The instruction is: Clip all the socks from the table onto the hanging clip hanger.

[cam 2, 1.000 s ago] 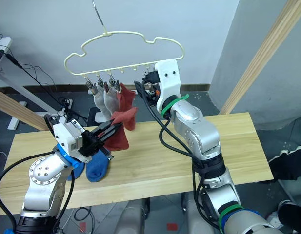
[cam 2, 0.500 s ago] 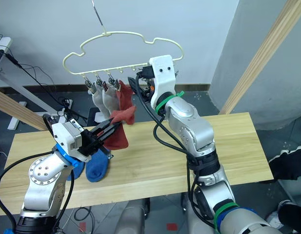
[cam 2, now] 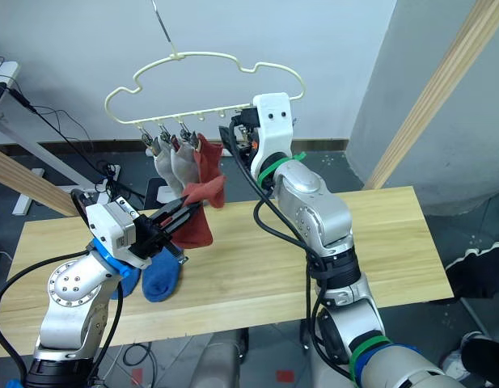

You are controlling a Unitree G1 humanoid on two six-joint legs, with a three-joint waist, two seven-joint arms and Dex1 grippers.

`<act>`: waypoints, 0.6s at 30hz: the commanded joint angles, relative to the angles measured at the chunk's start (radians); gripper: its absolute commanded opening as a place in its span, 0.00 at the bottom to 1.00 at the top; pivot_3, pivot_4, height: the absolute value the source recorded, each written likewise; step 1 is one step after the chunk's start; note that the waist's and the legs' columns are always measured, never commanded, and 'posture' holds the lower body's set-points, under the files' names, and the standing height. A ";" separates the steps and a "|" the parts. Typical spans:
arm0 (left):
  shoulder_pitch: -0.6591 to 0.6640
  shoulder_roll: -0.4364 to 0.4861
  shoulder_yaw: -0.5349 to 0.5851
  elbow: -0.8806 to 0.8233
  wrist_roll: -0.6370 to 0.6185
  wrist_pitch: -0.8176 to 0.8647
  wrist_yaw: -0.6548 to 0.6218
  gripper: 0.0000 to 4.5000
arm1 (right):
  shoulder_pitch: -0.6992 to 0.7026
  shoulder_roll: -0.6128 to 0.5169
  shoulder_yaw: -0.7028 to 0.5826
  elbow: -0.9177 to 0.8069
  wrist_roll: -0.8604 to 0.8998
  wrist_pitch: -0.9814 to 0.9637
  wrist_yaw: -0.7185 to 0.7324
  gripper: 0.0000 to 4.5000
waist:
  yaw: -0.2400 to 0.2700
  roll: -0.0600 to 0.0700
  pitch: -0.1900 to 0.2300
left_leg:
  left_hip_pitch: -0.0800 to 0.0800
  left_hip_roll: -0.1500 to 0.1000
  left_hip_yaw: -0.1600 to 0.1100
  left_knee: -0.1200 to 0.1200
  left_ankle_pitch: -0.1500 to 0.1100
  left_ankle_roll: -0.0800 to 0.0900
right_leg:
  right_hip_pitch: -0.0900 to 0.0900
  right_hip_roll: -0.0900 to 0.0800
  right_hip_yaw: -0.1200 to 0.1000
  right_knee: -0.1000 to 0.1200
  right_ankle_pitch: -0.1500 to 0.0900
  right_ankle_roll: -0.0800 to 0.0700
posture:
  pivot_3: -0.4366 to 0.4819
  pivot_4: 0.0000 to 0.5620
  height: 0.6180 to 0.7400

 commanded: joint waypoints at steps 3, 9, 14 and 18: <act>0.009 -0.003 0.008 -0.037 -0.003 -0.012 0.007 0.00 | -0.032 0.022 -0.019 -0.021 0.009 -0.021 -0.009 0.14 | 0.000 0.000 0.000 | 0.000 0.000 0.000 0.000 0.000 0.000 | 0.000 0.000 0.000 0.000 0.000 0.000 | 0.52 0.65 1.00; 0.001 -0.006 0.002 -0.033 -0.001 -0.010 0.011 0.00 | -0.033 0.017 -0.033 -0.029 0.021 -0.007 -0.003 0.00 | 0.000 0.000 0.000 | 0.000 0.000 0.000 0.000 0.000 0.000 | 0.000 0.000 0.000 0.000 0.000 0.000 | 0.51 0.66 1.00; -0.045 -0.033 -0.013 0.011 0.045 -0.036 0.041 0.00 | -0.029 -0.021 -0.093 -0.085 0.126 0.119 0.047 0.00 | 0.001 0.000 0.000 | 0.000 0.000 0.000 0.000 0.000 0.000 | 0.000 0.000 0.000 0.000 0.000 0.000 | 0.50 0.66 1.00; -0.067 -0.058 -0.024 0.045 0.078 -0.060 0.061 0.00 | -0.055 -0.043 -0.166 -0.100 0.228 0.236 0.049 0.00 | 0.001 0.000 0.000 | 0.000 0.000 0.000 0.000 0.000 0.000 | 0.000 0.000 0.000 0.000 0.000 0.000 | 0.49 0.66 1.00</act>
